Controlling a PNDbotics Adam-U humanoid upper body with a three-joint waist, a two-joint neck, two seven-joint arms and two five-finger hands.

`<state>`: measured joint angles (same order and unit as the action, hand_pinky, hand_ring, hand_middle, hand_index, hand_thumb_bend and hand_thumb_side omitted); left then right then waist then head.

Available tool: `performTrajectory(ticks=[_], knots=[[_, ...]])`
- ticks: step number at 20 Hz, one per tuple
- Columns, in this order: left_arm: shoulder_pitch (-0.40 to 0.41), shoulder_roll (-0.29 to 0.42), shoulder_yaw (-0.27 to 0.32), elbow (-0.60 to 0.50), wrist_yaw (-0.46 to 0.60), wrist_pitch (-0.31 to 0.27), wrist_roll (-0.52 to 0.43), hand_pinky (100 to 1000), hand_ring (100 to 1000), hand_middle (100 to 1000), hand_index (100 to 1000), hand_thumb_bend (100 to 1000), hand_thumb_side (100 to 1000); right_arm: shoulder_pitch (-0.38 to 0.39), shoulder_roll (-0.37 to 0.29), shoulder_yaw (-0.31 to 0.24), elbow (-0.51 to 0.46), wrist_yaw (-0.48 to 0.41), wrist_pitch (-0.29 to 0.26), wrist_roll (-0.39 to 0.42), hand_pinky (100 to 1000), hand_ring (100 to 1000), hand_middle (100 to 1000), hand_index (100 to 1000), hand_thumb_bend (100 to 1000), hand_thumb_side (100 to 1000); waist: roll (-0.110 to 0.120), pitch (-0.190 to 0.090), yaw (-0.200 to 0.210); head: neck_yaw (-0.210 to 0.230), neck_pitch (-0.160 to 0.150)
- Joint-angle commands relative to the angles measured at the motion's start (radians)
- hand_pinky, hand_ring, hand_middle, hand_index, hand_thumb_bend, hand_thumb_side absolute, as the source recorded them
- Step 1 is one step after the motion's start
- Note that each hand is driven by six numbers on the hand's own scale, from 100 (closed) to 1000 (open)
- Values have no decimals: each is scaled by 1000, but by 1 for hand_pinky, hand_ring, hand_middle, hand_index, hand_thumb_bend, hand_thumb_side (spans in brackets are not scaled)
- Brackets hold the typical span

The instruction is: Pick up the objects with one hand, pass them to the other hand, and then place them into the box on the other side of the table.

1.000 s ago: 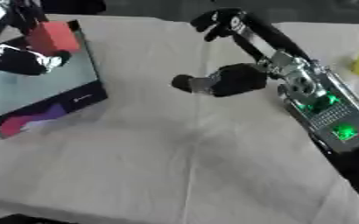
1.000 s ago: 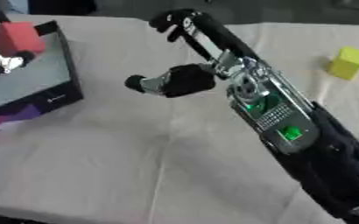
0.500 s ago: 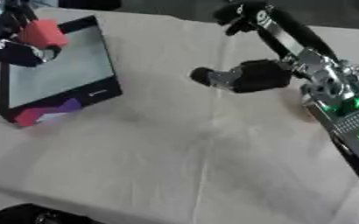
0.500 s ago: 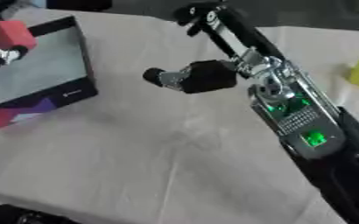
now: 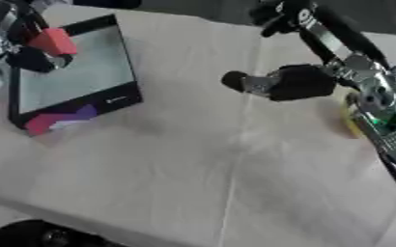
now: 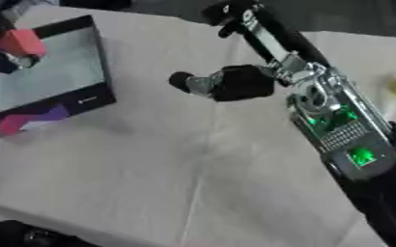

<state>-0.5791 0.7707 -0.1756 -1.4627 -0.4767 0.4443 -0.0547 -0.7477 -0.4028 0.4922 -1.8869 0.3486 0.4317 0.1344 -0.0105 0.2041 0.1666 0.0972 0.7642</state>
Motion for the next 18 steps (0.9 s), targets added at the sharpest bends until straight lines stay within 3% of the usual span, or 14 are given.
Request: performTrajectory(ticks=[1,4,5,8,14,16,18], knots=[[-30,11,15,40,-12,-25,9,750,620,525,619,803,282,-16,-17,-15,-21,-4,0,-4,864,762,760,835,644,454,-10,-14,-1,0,6],[-37,4,17,69,-35,-38,14,792,718,635,749,985,415,-16,-17,-16,-21,-5,0,-5,864,761,759,834,644,454,-9,-14,-2,1,6],[-38,3,18,74,-43,-40,14,803,737,662,790,1000,430,-16,-17,-16,-21,-5,0,-5,864,761,759,834,644,453,-9,-14,-2,-1,6],[-40,0,22,85,-61,-37,6,815,751,688,833,1000,437,-15,-16,-18,-20,-5,0,-7,864,760,758,834,644,452,-8,-15,-3,-8,6],[-39,-2,31,76,-65,-33,11,798,734,657,819,1000,446,-12,-16,-24,-20,-5,0,-15,864,759,757,834,644,448,-6,-15,-3,-21,6],[-38,-4,37,54,-52,-34,36,792,713,652,791,984,470,-11,-18,-30,-21,-5,1,-21,864,758,756,833,624,453,-6,-15,-3,-45,6],[-32,-7,41,13,-3,-54,70,791,703,666,787,920,426,-10,-22,-39,-23,-6,2,-29,865,758,757,833,643,442,-6,-15,-3,-78,6]])
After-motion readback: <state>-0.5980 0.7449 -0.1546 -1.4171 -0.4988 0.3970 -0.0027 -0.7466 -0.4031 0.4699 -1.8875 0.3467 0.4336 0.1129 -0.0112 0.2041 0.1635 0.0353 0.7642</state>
